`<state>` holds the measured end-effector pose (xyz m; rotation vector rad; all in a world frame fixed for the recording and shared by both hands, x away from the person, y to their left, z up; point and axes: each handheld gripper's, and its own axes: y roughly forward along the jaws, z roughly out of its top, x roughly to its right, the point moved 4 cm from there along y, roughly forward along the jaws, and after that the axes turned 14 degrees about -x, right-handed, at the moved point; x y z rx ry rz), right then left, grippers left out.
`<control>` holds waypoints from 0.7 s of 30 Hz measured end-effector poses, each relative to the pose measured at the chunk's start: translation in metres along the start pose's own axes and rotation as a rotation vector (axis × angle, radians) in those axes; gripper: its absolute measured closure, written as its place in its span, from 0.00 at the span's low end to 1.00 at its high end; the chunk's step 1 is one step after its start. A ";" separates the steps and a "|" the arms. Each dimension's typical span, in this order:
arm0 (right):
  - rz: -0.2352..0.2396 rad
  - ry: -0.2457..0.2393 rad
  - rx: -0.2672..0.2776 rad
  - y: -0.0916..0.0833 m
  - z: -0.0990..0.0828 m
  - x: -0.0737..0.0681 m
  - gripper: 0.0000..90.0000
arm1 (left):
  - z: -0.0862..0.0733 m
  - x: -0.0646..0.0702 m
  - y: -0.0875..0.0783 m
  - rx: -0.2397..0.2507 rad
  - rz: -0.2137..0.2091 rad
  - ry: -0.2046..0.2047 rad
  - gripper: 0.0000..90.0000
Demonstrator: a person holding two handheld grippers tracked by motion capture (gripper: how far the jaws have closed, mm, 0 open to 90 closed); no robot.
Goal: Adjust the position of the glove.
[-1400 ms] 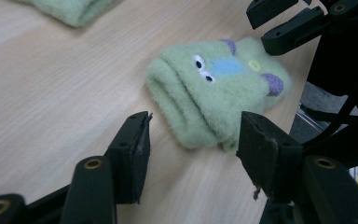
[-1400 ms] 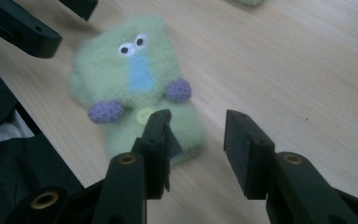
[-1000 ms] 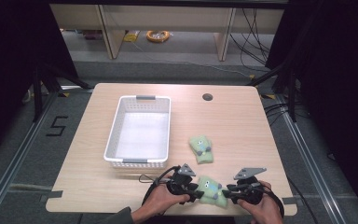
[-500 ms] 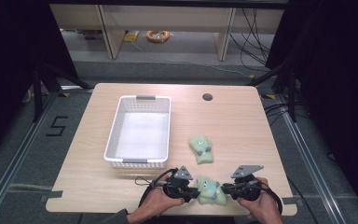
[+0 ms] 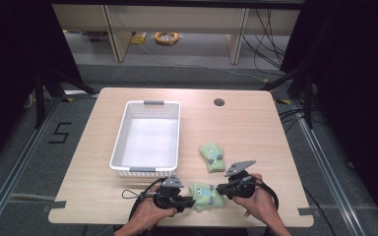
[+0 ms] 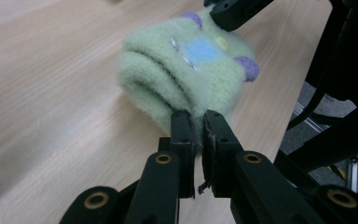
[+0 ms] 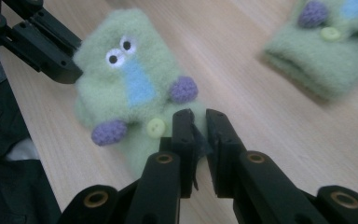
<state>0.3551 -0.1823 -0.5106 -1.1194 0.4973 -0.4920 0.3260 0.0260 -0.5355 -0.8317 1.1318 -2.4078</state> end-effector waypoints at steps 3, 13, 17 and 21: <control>0.005 -0.007 -0.003 0.005 -0.001 0.000 0.92 | -0.001 -0.001 0.001 0.004 -0.001 -0.015 0.92; -0.001 0.018 0.032 -0.003 0.001 0.007 0.76 | -0.002 -0.004 -0.009 0.021 0.002 -0.050 0.50; -0.033 0.088 0.075 -0.017 0.006 0.018 0.72 | -0.004 -0.004 -0.017 0.045 0.019 -0.048 0.45; -0.088 0.120 0.095 -0.021 0.015 0.039 0.71 | -0.005 -0.003 -0.026 0.070 0.025 -0.051 0.43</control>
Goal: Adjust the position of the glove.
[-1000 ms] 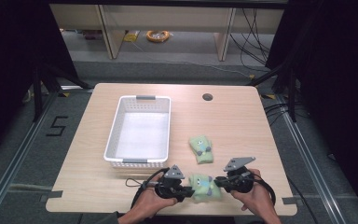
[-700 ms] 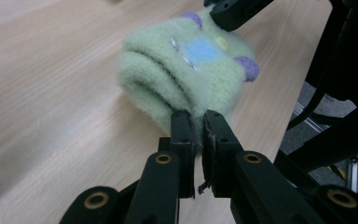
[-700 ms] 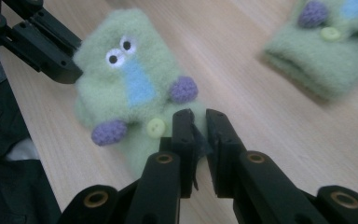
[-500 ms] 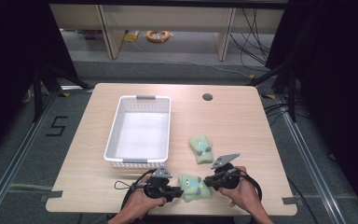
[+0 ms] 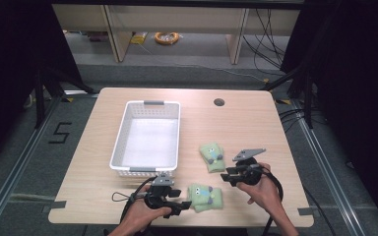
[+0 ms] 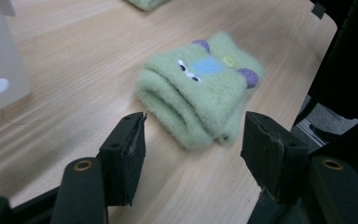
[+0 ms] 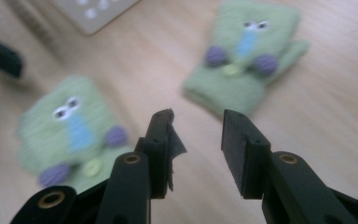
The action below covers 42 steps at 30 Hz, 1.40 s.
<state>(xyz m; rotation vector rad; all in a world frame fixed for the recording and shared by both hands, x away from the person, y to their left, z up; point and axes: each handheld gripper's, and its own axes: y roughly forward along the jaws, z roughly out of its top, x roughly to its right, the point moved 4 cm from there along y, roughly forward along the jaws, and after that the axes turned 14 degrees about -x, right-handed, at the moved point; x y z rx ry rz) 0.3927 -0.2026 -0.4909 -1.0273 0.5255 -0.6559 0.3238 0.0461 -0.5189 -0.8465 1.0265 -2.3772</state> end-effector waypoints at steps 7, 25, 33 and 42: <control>-0.031 0.066 -0.021 0.017 0.015 0.022 0.70 | 0.004 -0.006 -0.012 0.035 0.018 -0.013 0.43; -0.046 0.068 -0.079 0.046 0.030 0.026 0.87 | 0.006 -0.010 -0.014 0.043 0.012 -0.016 0.44; -0.059 -0.092 -0.125 0.038 0.025 0.025 0.95 | 0.005 -0.010 -0.015 0.029 0.028 -0.018 0.44; 0.052 -0.231 -0.181 0.007 -0.010 0.033 0.95 | 0.005 -0.012 -0.015 0.039 0.020 -0.023 0.44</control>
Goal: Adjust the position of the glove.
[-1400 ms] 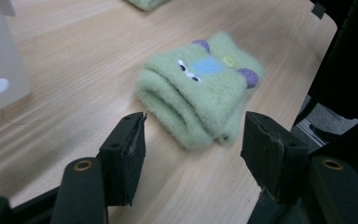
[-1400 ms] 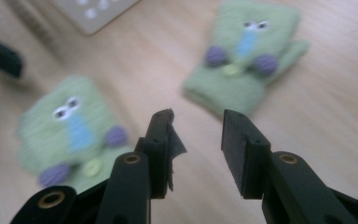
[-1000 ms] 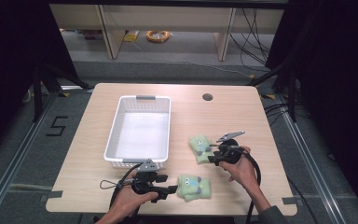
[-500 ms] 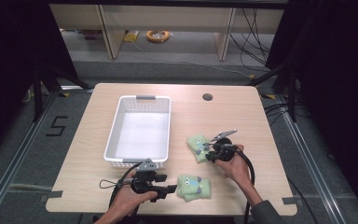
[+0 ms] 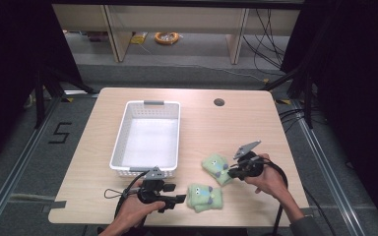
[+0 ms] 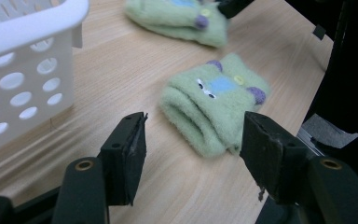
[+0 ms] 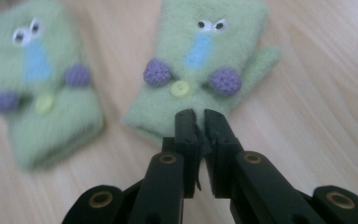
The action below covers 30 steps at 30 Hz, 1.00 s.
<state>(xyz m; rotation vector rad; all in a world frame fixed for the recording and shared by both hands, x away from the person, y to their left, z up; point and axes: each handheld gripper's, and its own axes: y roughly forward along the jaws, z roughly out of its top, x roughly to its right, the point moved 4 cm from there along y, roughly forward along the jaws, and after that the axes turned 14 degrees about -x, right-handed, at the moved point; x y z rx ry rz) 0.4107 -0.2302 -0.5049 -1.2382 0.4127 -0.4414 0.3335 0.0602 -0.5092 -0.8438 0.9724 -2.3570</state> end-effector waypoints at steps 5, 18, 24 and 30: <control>-0.017 -0.084 -0.044 -0.005 -0.025 0.014 0.92 | 0.000 0.001 0.003 -0.001 -0.006 -0.005 0.44; -0.141 0.071 0.040 -0.023 -0.017 0.008 0.72 | -0.002 -0.001 0.001 -0.019 0.000 -0.006 0.44; -0.148 0.026 0.018 -0.013 0.003 0.001 0.65 | -0.003 -0.004 -0.001 -0.013 -0.014 -0.012 0.44; -0.166 0.027 -0.056 -0.003 0.012 0.002 0.55 | -0.006 -0.007 -0.002 -0.014 0.005 -0.022 0.44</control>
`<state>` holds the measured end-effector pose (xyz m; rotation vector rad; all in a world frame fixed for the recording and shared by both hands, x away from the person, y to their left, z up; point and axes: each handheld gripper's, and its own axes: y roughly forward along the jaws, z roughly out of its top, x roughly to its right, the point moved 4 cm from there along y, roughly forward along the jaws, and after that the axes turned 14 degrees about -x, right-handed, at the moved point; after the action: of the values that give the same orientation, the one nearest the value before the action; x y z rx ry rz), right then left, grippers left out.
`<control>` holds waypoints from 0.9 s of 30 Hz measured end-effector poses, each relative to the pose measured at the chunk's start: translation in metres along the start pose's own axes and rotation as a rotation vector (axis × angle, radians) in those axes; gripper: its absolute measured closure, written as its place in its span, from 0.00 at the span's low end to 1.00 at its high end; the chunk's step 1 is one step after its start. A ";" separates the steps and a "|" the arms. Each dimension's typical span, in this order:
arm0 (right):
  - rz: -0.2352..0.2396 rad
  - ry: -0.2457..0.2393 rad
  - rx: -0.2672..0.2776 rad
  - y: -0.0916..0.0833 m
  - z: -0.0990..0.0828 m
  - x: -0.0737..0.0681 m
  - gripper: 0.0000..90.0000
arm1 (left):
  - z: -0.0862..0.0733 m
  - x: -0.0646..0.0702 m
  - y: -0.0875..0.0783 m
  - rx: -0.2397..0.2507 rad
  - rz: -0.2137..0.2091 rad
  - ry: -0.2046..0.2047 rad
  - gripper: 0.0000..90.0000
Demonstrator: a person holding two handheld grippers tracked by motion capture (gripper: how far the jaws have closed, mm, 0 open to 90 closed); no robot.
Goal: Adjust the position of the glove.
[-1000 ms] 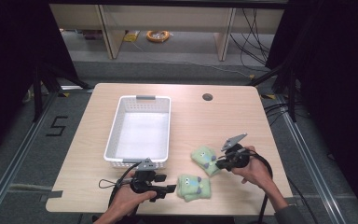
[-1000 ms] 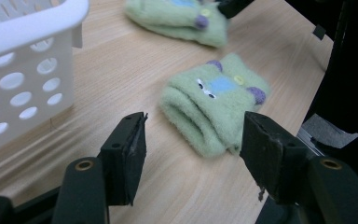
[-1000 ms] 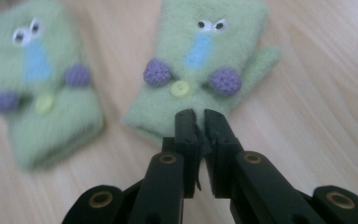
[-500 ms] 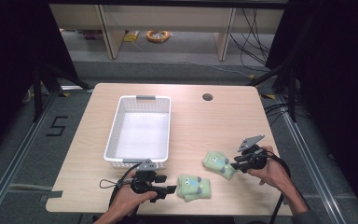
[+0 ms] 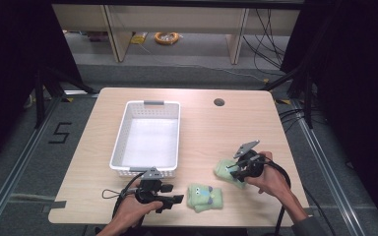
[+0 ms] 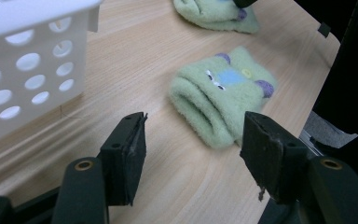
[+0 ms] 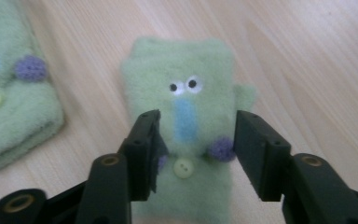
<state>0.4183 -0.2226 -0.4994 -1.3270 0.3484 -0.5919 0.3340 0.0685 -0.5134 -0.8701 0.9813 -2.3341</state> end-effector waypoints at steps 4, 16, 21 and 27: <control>0.016 -0.003 -0.033 0.006 0.004 0.000 0.52 | 0.000 0.000 -0.001 0.004 -0.009 0.005 0.44; 0.120 -0.016 -0.066 0.017 0.006 -0.006 0.82 | 0.000 0.000 -0.001 0.002 -0.018 0.008 0.44; 0.132 -0.038 -0.056 0.016 0.005 -0.005 0.89 | 0.000 -0.001 -0.002 0.008 -0.022 0.008 0.44; 0.111 -0.053 -0.038 0.006 0.009 -0.005 0.90 | 0.000 -0.003 -0.004 0.009 -0.009 0.001 0.44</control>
<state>0.4202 -0.2119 -0.5034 -1.3483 0.3891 -0.4589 0.3356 0.0733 -0.5119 -0.8717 0.9688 -2.3448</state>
